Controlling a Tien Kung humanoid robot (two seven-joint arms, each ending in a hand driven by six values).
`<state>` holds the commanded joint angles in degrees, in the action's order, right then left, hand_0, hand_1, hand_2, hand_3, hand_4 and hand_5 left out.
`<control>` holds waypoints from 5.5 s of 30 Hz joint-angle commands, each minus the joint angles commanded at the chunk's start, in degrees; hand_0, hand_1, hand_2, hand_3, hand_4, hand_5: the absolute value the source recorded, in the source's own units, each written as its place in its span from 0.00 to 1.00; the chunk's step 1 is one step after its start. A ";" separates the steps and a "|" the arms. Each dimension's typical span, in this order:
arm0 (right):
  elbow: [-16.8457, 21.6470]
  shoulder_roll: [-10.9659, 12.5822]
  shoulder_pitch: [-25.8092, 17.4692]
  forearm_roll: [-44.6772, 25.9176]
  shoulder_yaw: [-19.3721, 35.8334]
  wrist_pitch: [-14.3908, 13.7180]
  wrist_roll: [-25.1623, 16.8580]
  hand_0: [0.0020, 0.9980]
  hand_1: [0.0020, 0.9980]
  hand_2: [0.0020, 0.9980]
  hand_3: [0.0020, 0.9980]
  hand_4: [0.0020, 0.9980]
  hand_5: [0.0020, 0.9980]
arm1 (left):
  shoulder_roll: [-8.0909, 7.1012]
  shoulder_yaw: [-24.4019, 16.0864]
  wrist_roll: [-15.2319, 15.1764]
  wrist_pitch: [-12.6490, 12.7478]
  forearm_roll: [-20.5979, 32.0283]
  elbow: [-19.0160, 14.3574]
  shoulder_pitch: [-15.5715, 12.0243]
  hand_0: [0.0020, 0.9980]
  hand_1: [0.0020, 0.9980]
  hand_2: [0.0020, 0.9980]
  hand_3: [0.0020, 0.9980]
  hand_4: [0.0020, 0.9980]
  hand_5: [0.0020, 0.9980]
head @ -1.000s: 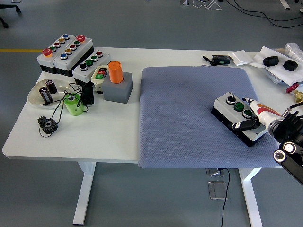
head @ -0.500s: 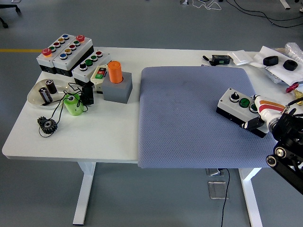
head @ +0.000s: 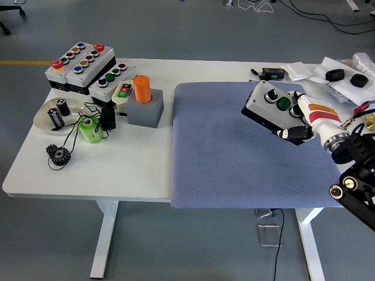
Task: Pick up the button,place it on the desk,press the button,press the button
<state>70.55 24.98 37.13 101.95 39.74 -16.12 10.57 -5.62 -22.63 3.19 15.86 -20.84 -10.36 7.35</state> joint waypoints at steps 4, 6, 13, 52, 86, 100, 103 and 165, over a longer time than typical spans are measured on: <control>-1.86 -1.21 2.42 0.44 -1.81 5.58 -7.35 0.00 0.00 0.09 0.25 0.45 0.08 | 0.11 0.52 -0.21 0.12 0.95 0.02 0.01 0.65 0.70 0.70 0.52 0.32 1.00; -2.39 -1.30 3.97 1.88 -3.89 8.05 -10.56 0.00 0.00 0.09 0.25 0.45 0.08 | 0.09 0.90 -0.34 0.13 1.52 0.02 0.08 0.65 0.70 0.70 0.52 0.32 1.00; -2.12 -1.41 5.42 4.69 -8.71 14.62 -8.28 0.00 0.00 0.09 0.24 0.46 0.11 | 0.10 1.33 -0.64 0.29 2.67 0.05 0.23 0.65 0.70 0.70 0.52 0.32 1.00; -2.59 -1.23 3.13 10.59 -2.59 24.02 -8.43 0.79 0.73 0.85 1.00 0.85 0.25 | 0.02 1.70 -0.96 0.53 4.66 0.05 0.59 0.65 0.70 0.70 0.51 0.32 1.00; 17.57 12.37 -8.01 -4.08 10.22 14.13 -7.70 0.15 0.00 0.08 0.67 0.66 0.49 | 0.07 0.50 -0.85 0.60 3.73 0.05 0.60 0.65 0.70 0.70 0.51 0.32 1.00; 16.66 12.87 -8.92 -2.25 8.47 18.45 -4.37 0.11 0.00 0.05 0.66 0.62 0.52 | 0.17 -0.74 -0.42 0.57 1.81 0.05 0.32 0.65 0.70 0.70 0.51 0.32 1.00; 16.31 12.88 -9.01 -2.28 7.82 18.81 -4.32 0.11 0.00 0.05 0.66 0.62 0.54 | 0.16 -0.63 -0.41 0.55 1.79 0.05 0.22 0.65 0.70 0.70 0.51 0.32 1.00; 13.25 8.23 -5.35 0.30 0.88 17.60 -1.68 0.13 0.00 0.05 0.66 0.58 0.57 | 0.07 0.40 -0.86 0.57 3.66 0.05 0.69 0.65 0.70 0.70 0.50 0.32 1.00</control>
<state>83.79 33.21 31.78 102.25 40.61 1.48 8.89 -5.54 -22.23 2.33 16.43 -17.17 -10.31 8.04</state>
